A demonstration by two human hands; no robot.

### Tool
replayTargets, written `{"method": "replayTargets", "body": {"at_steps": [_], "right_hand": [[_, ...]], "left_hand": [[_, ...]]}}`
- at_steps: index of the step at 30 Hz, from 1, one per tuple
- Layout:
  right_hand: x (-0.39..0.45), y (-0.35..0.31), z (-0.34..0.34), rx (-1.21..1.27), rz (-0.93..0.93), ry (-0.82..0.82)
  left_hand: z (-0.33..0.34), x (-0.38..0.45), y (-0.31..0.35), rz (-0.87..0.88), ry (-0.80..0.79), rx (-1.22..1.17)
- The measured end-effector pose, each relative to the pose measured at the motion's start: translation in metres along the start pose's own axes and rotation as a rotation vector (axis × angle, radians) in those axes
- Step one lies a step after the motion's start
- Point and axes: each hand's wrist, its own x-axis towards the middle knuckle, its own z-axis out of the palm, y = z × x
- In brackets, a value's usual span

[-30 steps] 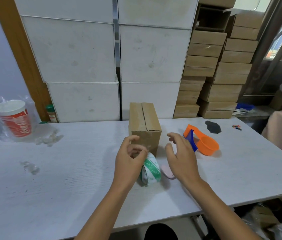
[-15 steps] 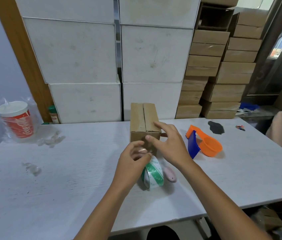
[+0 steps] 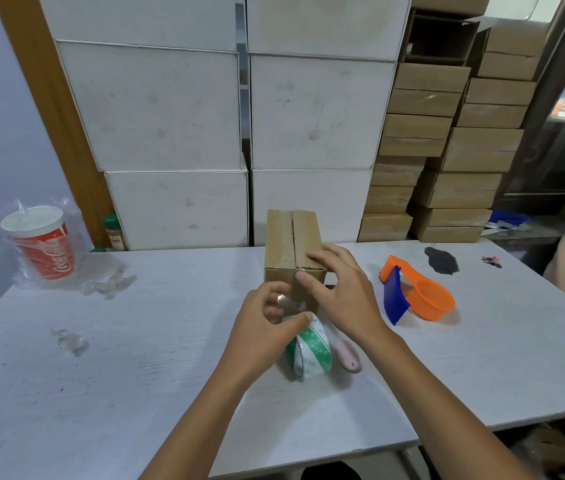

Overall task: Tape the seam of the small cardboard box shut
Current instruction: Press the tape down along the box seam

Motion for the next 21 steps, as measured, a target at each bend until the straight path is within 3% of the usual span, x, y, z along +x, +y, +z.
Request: {"method": "replayTargets", "body": {"at_steps": [8, 13, 17, 21], "right_hand": [[0.008, 0.003, -0.002, -0.039, -0.046, -0.029], [0.008, 0.004, -0.004, -0.060, -0.085, -0.027], [0.005, 0.003, -0.002, -0.094, -0.137, -0.019], [0.003, 0.003, -0.003, -0.093, -0.171, 0.014]], "left_hand": [[-0.006, 0.002, 0.005, 0.158, 0.086, 0.222], [-0.009, 0.033, 0.013, 0.422, 0.224, 0.344], [-0.014, 0.064, 0.012, 0.566, 0.118, 0.527], [-0.016, 0.070, 0.012, 0.600, 0.089, 0.547]]}}
